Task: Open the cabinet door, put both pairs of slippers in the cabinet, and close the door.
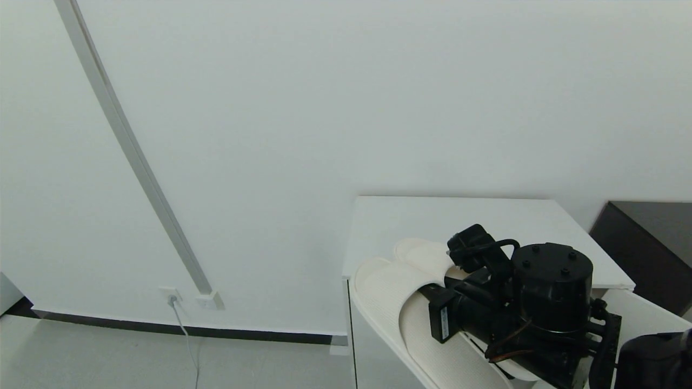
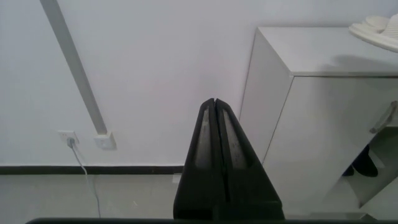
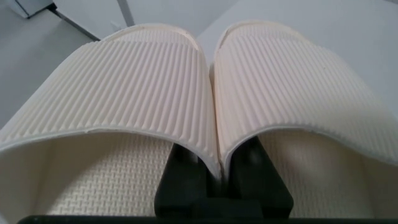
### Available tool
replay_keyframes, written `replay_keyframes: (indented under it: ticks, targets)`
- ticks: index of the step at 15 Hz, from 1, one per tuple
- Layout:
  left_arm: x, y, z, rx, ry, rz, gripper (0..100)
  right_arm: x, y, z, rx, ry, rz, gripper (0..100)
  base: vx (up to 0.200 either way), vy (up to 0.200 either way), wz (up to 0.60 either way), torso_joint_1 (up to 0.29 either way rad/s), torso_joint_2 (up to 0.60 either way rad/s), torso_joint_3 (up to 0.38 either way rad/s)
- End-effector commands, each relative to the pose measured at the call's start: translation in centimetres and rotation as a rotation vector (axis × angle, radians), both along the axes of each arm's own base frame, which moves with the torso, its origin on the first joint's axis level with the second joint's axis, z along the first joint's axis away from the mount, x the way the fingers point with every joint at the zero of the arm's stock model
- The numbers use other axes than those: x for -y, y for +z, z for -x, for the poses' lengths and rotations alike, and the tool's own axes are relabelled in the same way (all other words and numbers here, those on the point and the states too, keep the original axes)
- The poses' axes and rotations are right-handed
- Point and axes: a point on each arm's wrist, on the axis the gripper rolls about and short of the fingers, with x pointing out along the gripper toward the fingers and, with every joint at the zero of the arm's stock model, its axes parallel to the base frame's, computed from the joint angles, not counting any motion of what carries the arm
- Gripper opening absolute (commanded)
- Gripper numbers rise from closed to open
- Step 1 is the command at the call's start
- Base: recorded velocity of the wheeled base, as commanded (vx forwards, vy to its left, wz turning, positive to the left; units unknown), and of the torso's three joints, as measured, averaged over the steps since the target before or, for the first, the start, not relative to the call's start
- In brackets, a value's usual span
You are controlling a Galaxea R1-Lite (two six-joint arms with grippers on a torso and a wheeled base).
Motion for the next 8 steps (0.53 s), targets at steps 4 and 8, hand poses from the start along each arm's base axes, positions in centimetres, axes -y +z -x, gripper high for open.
replay_keyframes:
  ticks: [4, 8]
  targets:
    - [0.0, 0.0, -0.01, -0.002, 0.0, 0.0, 0, -0.01, -0.02, -0.01, 0.0, -0.001, 0.001, 0, -0.15, 0.0, 0.0, 0.002, 0.0, 0.003]
    - [0.0, -0.01, 0.0, 0.0, 0.0, 0.002, 0, 0.08, -0.2, 0.07, -0.002, -0.001, 0.011, 0, 0.0, 0.0, 0.0, 0.0, 0.0, 0.0]
